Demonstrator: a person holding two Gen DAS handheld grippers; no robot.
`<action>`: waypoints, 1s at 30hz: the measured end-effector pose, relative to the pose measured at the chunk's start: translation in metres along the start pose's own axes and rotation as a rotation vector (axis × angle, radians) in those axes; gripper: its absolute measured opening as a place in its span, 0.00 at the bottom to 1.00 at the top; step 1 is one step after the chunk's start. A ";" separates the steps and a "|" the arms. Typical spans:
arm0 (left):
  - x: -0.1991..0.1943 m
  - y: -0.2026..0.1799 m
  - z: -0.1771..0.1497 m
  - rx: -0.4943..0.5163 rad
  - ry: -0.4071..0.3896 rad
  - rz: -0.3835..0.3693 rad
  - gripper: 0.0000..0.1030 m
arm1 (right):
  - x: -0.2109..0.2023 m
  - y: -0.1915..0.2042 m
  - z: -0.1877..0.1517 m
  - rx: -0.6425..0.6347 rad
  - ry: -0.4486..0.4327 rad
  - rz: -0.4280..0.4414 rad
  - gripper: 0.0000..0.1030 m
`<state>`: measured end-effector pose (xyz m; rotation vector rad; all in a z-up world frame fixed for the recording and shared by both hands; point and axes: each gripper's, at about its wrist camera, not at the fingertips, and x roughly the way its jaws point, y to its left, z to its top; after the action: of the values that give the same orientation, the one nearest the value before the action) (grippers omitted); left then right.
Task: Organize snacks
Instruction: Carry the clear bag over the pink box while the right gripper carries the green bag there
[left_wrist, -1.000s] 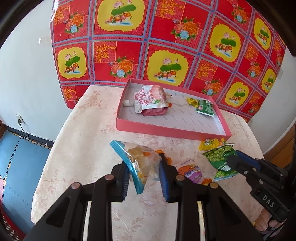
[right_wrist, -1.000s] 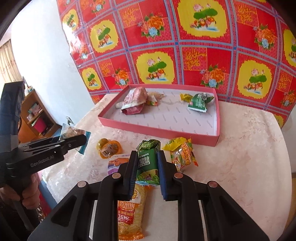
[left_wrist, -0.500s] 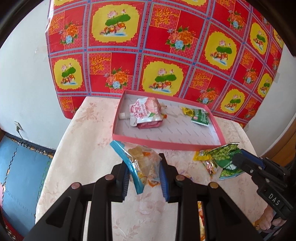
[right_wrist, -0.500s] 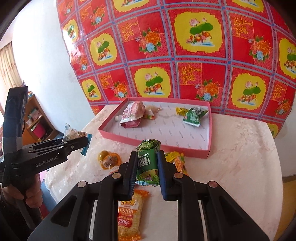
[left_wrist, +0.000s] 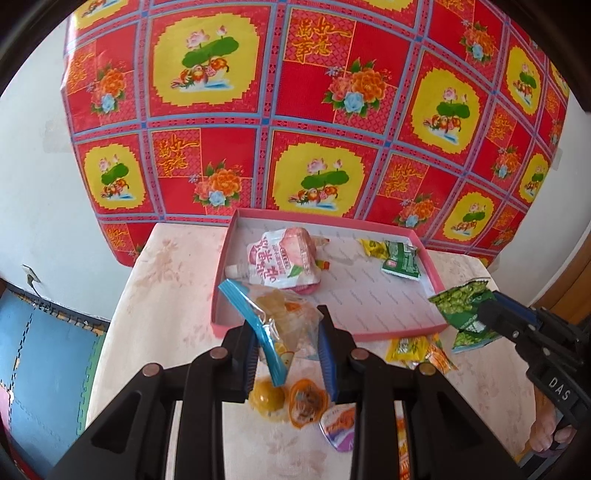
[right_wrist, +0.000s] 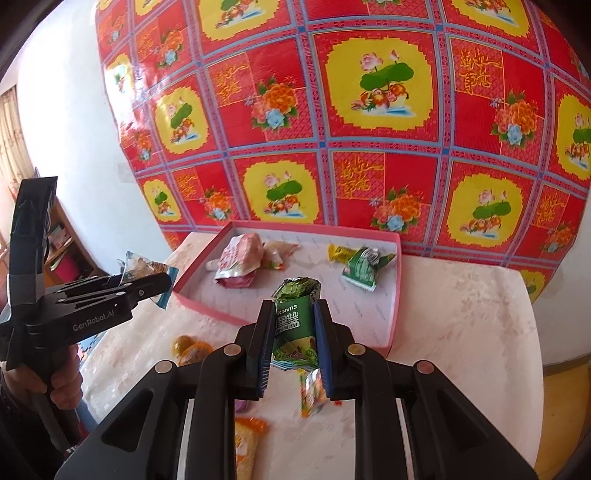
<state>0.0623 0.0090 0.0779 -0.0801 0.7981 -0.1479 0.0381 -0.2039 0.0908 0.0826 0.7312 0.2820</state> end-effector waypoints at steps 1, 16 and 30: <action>0.003 0.000 0.001 0.001 0.003 -0.001 0.28 | 0.002 -0.002 0.002 0.002 0.000 -0.003 0.21; 0.058 0.007 0.011 0.001 0.078 0.009 0.28 | 0.054 -0.035 0.011 0.057 0.061 -0.022 0.21; 0.102 0.007 0.008 0.015 0.144 0.024 0.29 | 0.093 -0.056 0.011 0.082 0.108 -0.022 0.21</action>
<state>0.1390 -0.0004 0.0106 -0.0458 0.9409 -0.1381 0.1237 -0.2308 0.0291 0.1379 0.8509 0.2368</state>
